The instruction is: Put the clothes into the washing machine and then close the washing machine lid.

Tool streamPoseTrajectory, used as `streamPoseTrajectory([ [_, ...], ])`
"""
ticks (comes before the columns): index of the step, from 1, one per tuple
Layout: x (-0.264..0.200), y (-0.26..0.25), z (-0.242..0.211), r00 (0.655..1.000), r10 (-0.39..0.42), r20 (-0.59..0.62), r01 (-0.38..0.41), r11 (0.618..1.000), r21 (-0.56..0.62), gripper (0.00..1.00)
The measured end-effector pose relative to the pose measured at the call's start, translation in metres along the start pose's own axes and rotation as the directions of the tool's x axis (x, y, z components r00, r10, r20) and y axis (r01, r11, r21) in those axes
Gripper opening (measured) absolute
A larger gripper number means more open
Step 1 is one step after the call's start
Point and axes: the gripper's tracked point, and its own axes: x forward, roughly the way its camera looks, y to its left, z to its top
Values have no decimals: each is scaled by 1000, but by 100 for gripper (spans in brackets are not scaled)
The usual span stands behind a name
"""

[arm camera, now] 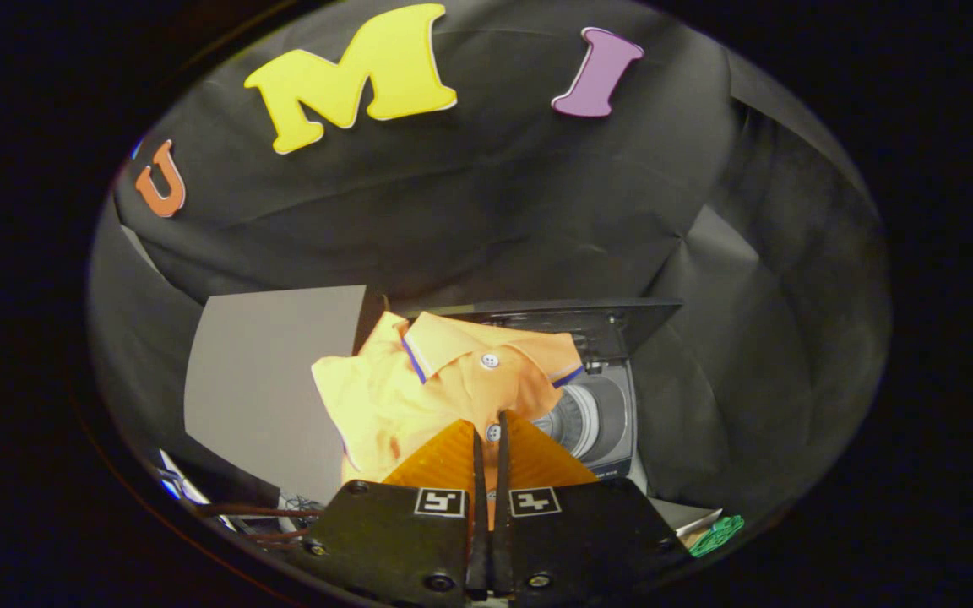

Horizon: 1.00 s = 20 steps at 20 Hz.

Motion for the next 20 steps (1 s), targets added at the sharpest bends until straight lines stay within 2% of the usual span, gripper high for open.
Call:
streamPoseTrajectory([
  [4,8,-33,1,1000,-5,26,5,1000,6,6],
  [9,29,-52,-9,998,58,39,-59,998,20,6],
  [16,65,-57,-30,988,136,70,-141,988,69,6],
  [20,88,-52,-44,985,151,81,-158,984,83,6],
])
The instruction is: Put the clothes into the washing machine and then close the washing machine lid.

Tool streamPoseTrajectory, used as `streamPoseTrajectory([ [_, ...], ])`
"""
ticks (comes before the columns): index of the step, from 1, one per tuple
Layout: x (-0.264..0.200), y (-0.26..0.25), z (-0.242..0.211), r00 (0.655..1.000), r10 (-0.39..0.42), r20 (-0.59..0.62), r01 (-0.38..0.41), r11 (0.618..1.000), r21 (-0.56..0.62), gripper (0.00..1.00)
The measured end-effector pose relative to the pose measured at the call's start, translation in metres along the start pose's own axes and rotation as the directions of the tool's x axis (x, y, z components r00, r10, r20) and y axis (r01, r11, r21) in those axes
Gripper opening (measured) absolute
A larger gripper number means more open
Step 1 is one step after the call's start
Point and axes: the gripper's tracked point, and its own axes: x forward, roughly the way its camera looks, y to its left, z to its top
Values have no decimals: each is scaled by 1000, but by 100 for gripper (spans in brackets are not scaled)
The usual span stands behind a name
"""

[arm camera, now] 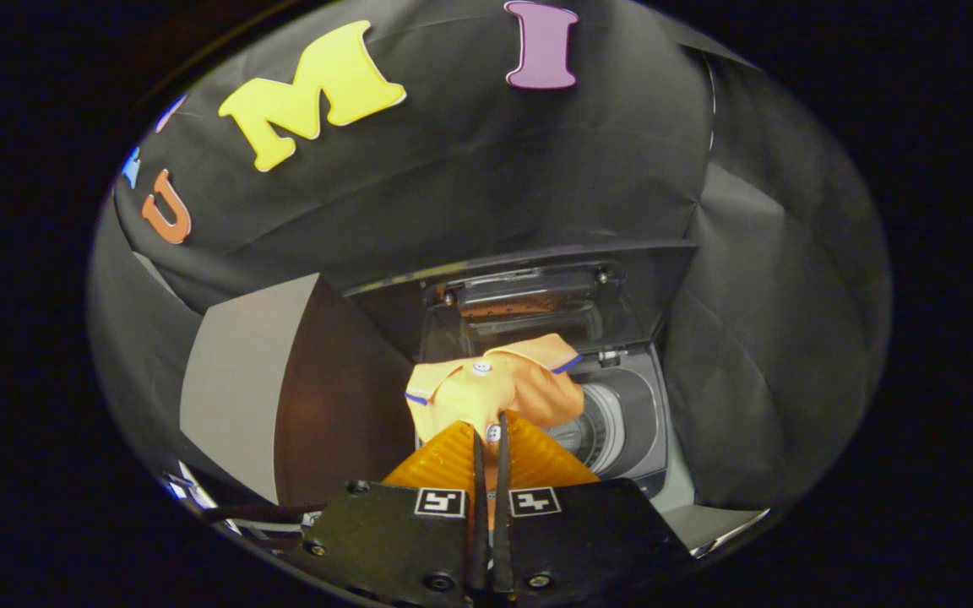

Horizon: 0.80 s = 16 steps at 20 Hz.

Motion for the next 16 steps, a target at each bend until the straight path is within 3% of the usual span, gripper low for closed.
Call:
streamPoseTrajectory([
  [8,52,-5,-9,1000,4,-12,-3,996,94,7],
  [16,90,-11,-12,999,-33,-41,37,996,80,9],
])
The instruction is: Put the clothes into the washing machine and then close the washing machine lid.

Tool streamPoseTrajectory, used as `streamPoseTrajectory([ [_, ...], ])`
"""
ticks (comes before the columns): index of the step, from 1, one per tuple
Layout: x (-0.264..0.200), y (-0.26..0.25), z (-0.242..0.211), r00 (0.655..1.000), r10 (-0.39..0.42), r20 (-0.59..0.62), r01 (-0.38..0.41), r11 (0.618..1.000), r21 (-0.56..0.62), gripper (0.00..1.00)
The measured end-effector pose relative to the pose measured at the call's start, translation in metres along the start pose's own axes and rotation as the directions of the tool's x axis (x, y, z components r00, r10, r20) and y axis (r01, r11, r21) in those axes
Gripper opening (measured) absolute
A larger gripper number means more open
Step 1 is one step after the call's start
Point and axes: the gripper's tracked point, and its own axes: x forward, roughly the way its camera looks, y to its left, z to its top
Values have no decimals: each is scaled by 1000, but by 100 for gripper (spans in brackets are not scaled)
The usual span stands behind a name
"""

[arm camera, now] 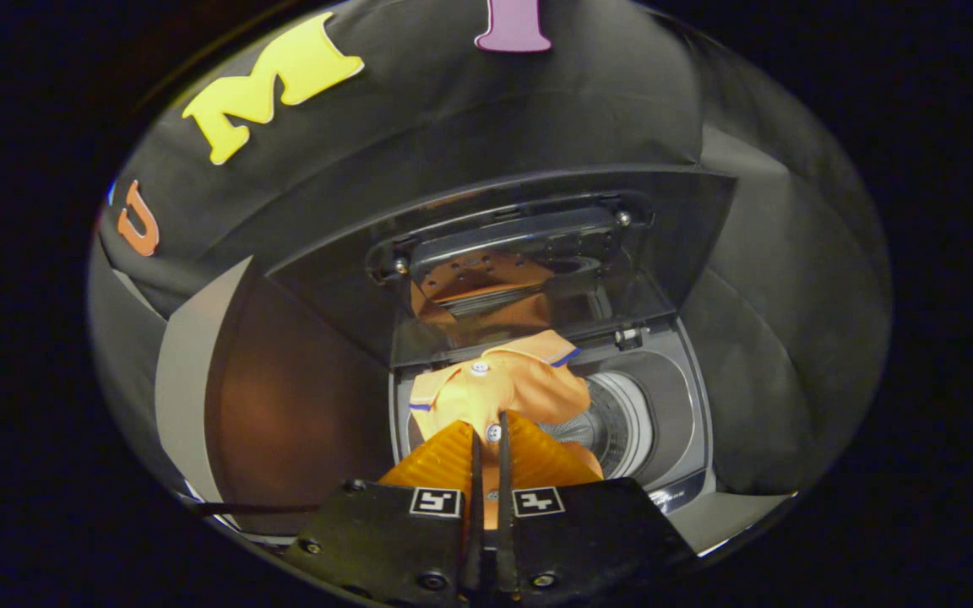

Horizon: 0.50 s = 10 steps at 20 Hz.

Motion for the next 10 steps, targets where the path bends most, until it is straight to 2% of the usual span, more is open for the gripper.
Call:
streamPoseTrajectory([
  [2,7,6,-2,1000,26,-18,-26,1000,6,13],
  [3,5,9,3,999,28,-18,-28,1000,2,20],
  [5,3,12,10,1000,13,-3,-13,1000,-26,44],
  [10,-23,22,41,994,-49,98,63,987,-146,63],
])
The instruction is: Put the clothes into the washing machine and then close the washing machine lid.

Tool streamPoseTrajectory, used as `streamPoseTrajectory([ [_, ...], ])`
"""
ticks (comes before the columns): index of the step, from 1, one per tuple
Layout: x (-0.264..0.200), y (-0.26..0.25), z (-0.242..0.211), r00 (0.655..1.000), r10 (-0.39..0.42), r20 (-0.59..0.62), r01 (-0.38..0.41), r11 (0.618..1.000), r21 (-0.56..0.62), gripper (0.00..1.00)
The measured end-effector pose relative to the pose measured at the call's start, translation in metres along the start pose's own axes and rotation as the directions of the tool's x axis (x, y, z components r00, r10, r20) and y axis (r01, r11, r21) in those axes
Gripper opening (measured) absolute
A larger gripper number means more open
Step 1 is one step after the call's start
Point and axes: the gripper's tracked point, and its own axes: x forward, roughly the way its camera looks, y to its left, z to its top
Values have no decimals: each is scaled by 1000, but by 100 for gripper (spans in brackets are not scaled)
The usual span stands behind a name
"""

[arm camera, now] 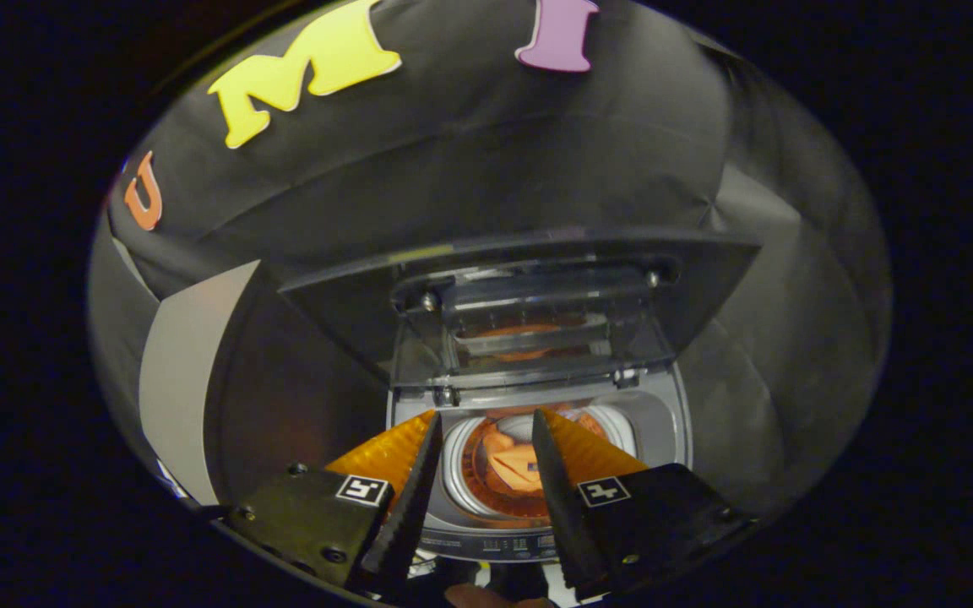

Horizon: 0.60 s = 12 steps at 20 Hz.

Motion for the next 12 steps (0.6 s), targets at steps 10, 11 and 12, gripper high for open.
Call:
streamPoseTrajectory([
  [10,-52,13,110,986,83,141,-74,995,-61,78],
  [11,-51,11,120,986,65,156,-53,995,-81,78],
  [12,-50,9,132,983,59,174,-42,994,-100,78],
])
